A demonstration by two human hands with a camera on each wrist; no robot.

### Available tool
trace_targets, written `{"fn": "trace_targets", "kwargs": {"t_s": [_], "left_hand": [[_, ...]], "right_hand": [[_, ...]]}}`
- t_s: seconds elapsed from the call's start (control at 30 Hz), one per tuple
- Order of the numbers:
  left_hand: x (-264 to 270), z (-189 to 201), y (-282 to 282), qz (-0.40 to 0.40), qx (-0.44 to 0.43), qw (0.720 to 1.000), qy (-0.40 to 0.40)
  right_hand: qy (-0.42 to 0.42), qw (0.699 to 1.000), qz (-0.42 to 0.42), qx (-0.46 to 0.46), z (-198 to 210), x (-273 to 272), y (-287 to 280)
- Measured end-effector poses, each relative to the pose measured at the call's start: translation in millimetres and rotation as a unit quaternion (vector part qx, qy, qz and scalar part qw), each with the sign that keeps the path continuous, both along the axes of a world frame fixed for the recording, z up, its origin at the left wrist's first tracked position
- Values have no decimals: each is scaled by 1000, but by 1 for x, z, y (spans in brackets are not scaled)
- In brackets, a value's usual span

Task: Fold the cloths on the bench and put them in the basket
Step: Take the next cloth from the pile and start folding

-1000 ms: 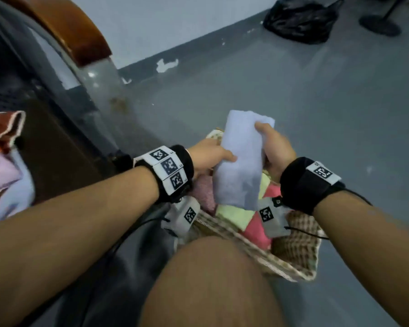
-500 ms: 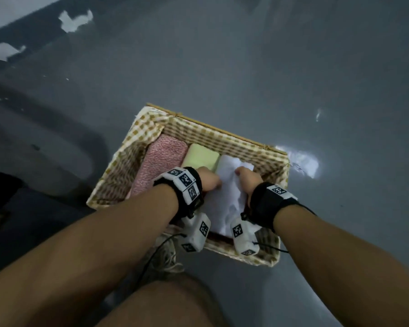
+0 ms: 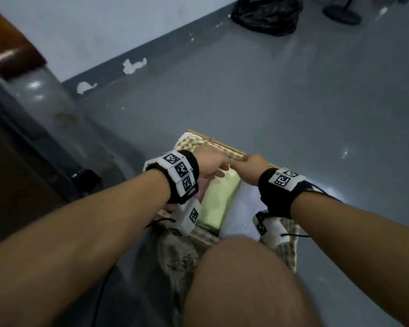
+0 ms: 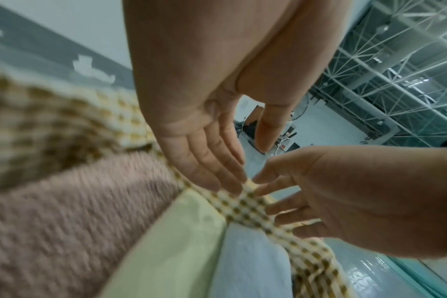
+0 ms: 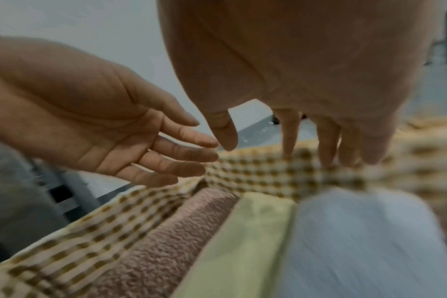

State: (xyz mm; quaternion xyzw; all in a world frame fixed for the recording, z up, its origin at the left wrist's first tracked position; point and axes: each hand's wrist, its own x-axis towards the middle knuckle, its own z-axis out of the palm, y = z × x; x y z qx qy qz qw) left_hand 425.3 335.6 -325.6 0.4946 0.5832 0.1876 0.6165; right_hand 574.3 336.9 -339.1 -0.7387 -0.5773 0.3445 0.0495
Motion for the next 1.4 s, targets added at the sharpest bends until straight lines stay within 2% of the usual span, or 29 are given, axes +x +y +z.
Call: {"fn": "trace_targets", "kwargs": {"t_s": [0.07,0.13,0.23,0.37,0.47,0.53,0.6,0.67,0.77,0.87,0.97,1.03,1.1,1.17,1.27,1.33,1.4], "left_hand": [[-33,27,-6,3,40,999,12],[-75,52,-17,32,66,997,26],[-144,83,-39,94,113,987,72],[-243,115,-94,177,174,959,135],[-310,125,-149,206,190,932,229],[-347,122,-187,213,184,899,335],[-378,109,-222,231,150,873,403],[-401,90,-252,255,87,867,420],[-420,61,-282,259,18,866,427],[-429,41,-292,228,-5,873,431],[-435,35,-295,216,4,866,451],[-439,36,-295,206,7,862,463],[-443,40,-294,231,22,861,452],[-445,46,-293,294,57,858,419],[-443,53,-289,360,114,839,393],[-438,56,-289,366,136,830,398],[-434,59,-289,355,123,825,422]], "right_hand": [[55,994,92,23,29,-34,4],[96,979,179,3,59,-75,7],[110,953,281,-20,102,-145,2],[123,910,395,-27,142,-246,-21],[146,881,450,-35,151,-320,-48],[156,866,475,-34,147,-365,-69],[159,851,500,-21,138,-401,-90],[131,833,537,11,124,-431,-107],[45,830,553,60,91,-457,-122],[-36,828,553,83,56,-469,-125],[-32,820,563,97,42,-477,-126],[-39,804,580,126,41,-481,-124],[-49,794,582,169,43,-482,-121],[-26,801,560,210,54,-483,-121],[90,812,525,241,77,-483,-125],[191,809,515,211,92,-482,-132],[255,789,526,188,102,-479,-143]]}}
